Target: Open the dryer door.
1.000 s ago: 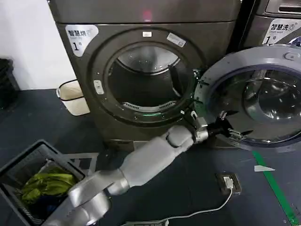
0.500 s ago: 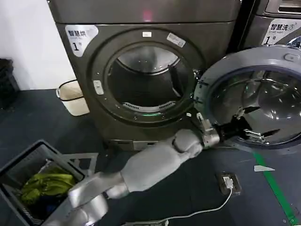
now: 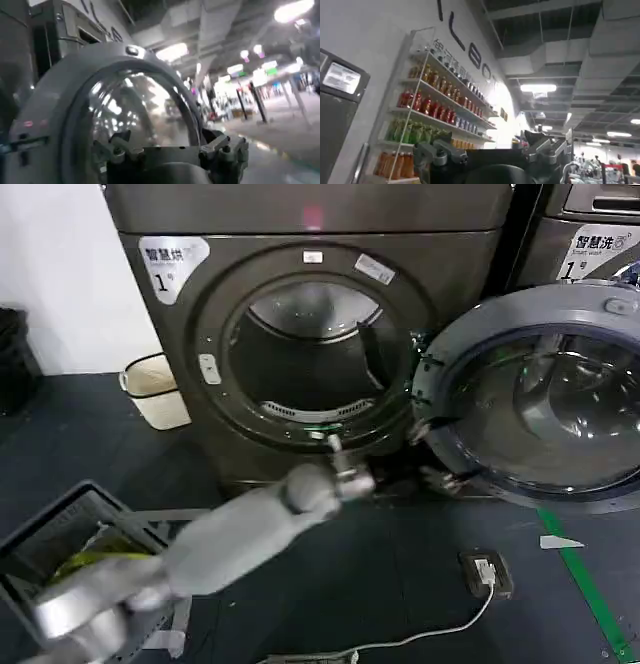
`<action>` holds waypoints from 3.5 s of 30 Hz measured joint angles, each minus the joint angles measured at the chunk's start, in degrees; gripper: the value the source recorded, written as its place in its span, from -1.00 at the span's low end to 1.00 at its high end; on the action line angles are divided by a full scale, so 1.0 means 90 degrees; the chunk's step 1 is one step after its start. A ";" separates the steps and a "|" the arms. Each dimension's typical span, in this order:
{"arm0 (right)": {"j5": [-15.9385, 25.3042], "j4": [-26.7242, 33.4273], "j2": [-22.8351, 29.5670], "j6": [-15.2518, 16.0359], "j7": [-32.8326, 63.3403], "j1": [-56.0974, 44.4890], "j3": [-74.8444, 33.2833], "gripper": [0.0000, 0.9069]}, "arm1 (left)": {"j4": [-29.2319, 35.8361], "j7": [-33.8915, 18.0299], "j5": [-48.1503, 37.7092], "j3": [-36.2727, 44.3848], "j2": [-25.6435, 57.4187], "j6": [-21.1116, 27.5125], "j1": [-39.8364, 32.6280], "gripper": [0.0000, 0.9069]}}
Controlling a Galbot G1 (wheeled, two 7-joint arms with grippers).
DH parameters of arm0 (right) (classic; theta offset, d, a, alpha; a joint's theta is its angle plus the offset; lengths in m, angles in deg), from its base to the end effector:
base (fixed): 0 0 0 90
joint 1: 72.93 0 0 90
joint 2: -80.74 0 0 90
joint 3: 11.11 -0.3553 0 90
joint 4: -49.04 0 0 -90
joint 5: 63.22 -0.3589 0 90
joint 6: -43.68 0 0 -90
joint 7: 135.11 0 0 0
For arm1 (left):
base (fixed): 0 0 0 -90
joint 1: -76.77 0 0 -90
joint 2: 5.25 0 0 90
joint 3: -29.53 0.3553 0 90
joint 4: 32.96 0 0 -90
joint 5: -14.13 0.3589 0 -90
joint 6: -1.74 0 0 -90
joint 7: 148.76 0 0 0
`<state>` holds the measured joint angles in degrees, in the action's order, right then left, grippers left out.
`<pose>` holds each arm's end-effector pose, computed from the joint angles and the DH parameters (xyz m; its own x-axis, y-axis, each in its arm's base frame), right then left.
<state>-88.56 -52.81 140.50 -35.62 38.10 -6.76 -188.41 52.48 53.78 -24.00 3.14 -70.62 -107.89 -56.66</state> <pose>-0.0118 -0.4449 -0.0676 -0.4394 0.7933 -0.4214 0.8960 0.4203 -0.1429 0.4472 -0.1314 -0.2411 -0.2108 0.9526 -0.2194 0.9187 0.2698 0.2884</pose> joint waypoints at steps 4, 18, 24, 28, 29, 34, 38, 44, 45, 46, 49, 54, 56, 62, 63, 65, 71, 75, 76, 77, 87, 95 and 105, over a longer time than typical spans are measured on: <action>0.0278 -0.0071 -0.0006 -0.0012 -0.0078 -0.0036 -0.0146 1.00 | 0.0421 -0.0026 0.0096 -0.0169 0.0729 0.0173 0.0159 1.00; 0.0841 -0.0492 -0.0109 0.0020 -0.0144 -0.0063 -0.0549 1.00 | 0.1954 -0.0550 0.0887 -0.0971 0.3382 0.0490 0.1632 1.00; 0.1149 -0.0628 -0.0135 0.0023 -0.0180 0.0011 -0.0556 1.00 | 0.2406 -0.0716 0.1167 -0.1462 0.4515 0.0903 0.2386 1.00; 0.1236 -0.0695 -0.0132 0.0040 -0.0179 0.0053 -0.0576 1.00 | 0.2671 -0.0745 0.1404 -0.1855 0.5385 0.1108 0.2922 1.00; 0.1243 -0.0700 -0.0129 0.0041 -0.0179 0.0053 -0.0577 1.00 | 0.2724 -0.0755 0.1437 -0.1909 0.5600 0.1131 0.3022 1.00; 0.1261 -0.0698 -0.0122 0.0037 -0.0188 0.0052 -0.0615 1.00 | 0.2969 -0.0773 0.1555 -0.2167 0.6579 0.1441 0.3348 1.00; 0.1246 -0.0679 -0.0125 0.0021 -0.0199 0.0016 -0.0633 1.00 | 0.3054 -0.0693 0.1716 -0.2212 0.7136 0.1773 0.3465 1.00; 0.1223 -0.0654 -0.0131 0.0017 -0.0214 -0.0030 -0.0634 1.00 | 0.2919 -0.0582 0.1888 -0.2226 0.7711 0.2286 0.3622 1.00; 0.1223 -0.0647 -0.0131 0.0017 -0.0215 -0.0028 -0.0632 1.00 | 0.2873 -0.0567 0.1903 -0.2227 0.7774 0.2306 0.3642 1.00; 0.1222 -0.0636 -0.0131 0.0017 -0.0219 -0.0029 -0.0625 1.00 | 0.2837 -0.0543 0.1906 -0.2229 0.7820 0.2287 0.3661 1.00; 0.1227 -0.0601 -0.0141 0.0020 -0.0241 -0.0050 -0.0594 1.00 | 0.2730 -0.0475 0.1801 -0.2234 0.7979 0.2263 0.3743 1.00; 0.1228 -0.0566 -0.0167 0.0026 -0.0265 -0.0048 -0.0636 1.00 | 0.2541 -0.0427 0.1841 -0.2385 0.8313 0.2155 0.4034 1.00; 0.1231 -0.0521 -0.0171 0.0024 -0.0265 -0.0065 -0.0690 1.00 | 0.2433 -0.0411 0.1890 -0.2430 0.8400 0.2128 0.4159 1.00; 0.1230 -0.0497 -0.0197 0.0024 -0.0265 -0.0095 -0.0789 1.00 | 0.2093 -0.0143 0.2082 -0.2496 0.8432 0.2114 0.4323 1.00; 0.1230 -0.0490 -0.0197 0.0023 -0.0267 -0.0094 -0.0789 1.00 | 0.2024 -0.0117 0.2138 -0.2502 0.8425 0.2090 0.4337 1.00; 0.1230 -0.0464 -0.0197 0.0021 -0.0268 -0.0094 -0.0792 1.00 | 0.1905 -0.0115 0.2149 -0.2503 0.8421 0.2050 0.4380 1.00; 0.1230 -0.0425 -0.0237 0.0025 -0.0277 -0.0046 -0.0793 1.00 | 0.1631 -0.0069 0.2284 -0.2420 0.8459 0.1920 0.4359 1.00; 0.1230 -0.0371 -0.0259 0.0024 -0.0301 -0.0038 -0.0822 1.00 | 0.1576 0.0073 0.2334 -0.2331 0.8513 0.1979 0.4309 1.00; 0.1230 -0.0368 -0.0260 0.0023 -0.0304 -0.0043 -0.0825 1.00 | 0.1578 0.0066 0.2337 -0.2314 0.8515 0.2001 0.4292 1.00; 0.1230 -0.0369 -0.0260 0.0023 -0.0310 -0.0049 -0.0826 1.00 | 0.1578 0.0079 0.2336 -0.2310 0.8513 0.2013 0.4281 1.00; 0.1242 -0.0408 -0.0213 0.0024 -0.0351 -0.0026 -0.0780 1.00 | 0.1549 0.0268 0.2404 -0.2264 0.8547 0.2034 0.4263 1.00; 0.1249 -0.0417 -0.0195 0.0024 -0.0344 -0.0011 -0.0757 1.00 | 0.1488 0.0439 0.2517 -0.2266 0.8574 0.1939 0.4247 1.00; 0.1259 -0.0466 -0.0136 0.0027 -0.0371 -0.0047 -0.0811 1.00 | 0.1426 0.0491 0.2698 -0.2272 0.8588 0.1917 0.4251 1.00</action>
<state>-77.23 -57.00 139.27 -35.38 34.76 -7.19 -195.71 65.32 58.19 0.29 -17.30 6.67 -90.63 -18.41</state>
